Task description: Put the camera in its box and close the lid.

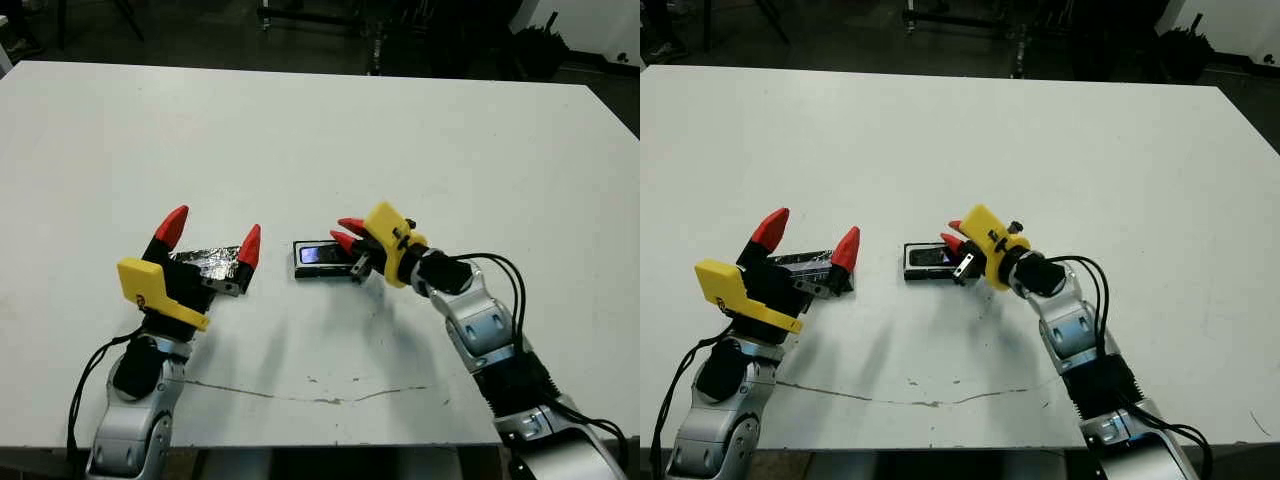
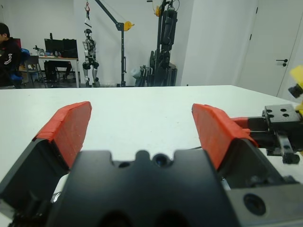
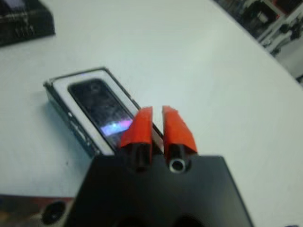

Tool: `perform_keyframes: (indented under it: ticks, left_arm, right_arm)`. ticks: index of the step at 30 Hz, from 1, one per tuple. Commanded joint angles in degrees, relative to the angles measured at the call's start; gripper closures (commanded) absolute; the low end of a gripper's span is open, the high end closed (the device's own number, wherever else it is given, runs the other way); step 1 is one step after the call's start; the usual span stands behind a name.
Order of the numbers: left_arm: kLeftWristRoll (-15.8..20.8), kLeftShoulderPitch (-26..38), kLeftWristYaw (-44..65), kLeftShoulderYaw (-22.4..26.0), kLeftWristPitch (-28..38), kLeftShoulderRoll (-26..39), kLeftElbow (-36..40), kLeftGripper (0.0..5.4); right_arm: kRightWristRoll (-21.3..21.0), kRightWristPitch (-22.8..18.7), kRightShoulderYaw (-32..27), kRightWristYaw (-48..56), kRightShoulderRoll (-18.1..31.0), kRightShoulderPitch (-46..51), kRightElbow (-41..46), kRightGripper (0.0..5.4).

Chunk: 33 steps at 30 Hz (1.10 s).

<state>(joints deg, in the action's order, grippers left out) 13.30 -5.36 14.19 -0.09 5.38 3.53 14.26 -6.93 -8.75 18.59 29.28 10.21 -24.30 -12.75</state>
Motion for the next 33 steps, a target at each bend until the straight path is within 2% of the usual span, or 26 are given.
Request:
perform_keyframes:
  ticks: [1,2,7,12,15,18,24,28,33]
  left_arm:
    - [0.0,-0.6,-0.2,0.0,-1.0,0.2,0.3,0.00]
    - [0.4,-0.6,-0.1,0.1,-0.9,0.1,0.2,0.00]
    - [0.1,-0.5,-0.2,0.0,-0.6,0.1,0.1,0.00]
    - [0.0,-0.4,0.1,0.1,-0.4,0.4,0.0,0.00]
    - [0.2,-0.1,1.0,0.4,0.4,0.9,-0.4,0.00]
    - [-0.6,0.2,1.2,1.3,-0.7,2.9,1.7,0.00]
    - [-2.6,3.8,4.1,5.8,1.2,10.6,2.2,0.00]
    - [-0.1,8.0,8.3,9.6,0.7,16.6,0.0,0.00]
    - [2.5,12.9,16.3,11.7,-4.6,26.2,-2.9,0.00]
  right_arm:
    - [-2.4,0.2,1.1,-0.5,2.1,3.1,-5.2,5.21]
    - [-2.6,0.3,1.3,-0.5,2.4,3.3,-5.9,5.36]
    - [-2.2,3.3,0.7,0.1,3.9,4.6,-8.3,5.39]
    - [-1.4,1.8,-0.7,0.9,6.1,6.2,-3.9,5.39]
    - [2.6,-0.1,-4.0,2.1,6.5,8.0,1.5,5.39]
    - [10.2,-0.9,-10.1,3.6,6.6,11.2,10.8,5.39]
    - [22.3,-7.3,-22.8,0.2,6.8,17.0,32.2,5.39]
    - [26.5,-7.6,-29.5,-2.0,7.7,22.2,40.0,5.39]
    - [29.9,-6.7,-33.3,-4.3,6.5,29.8,44.4,5.39]
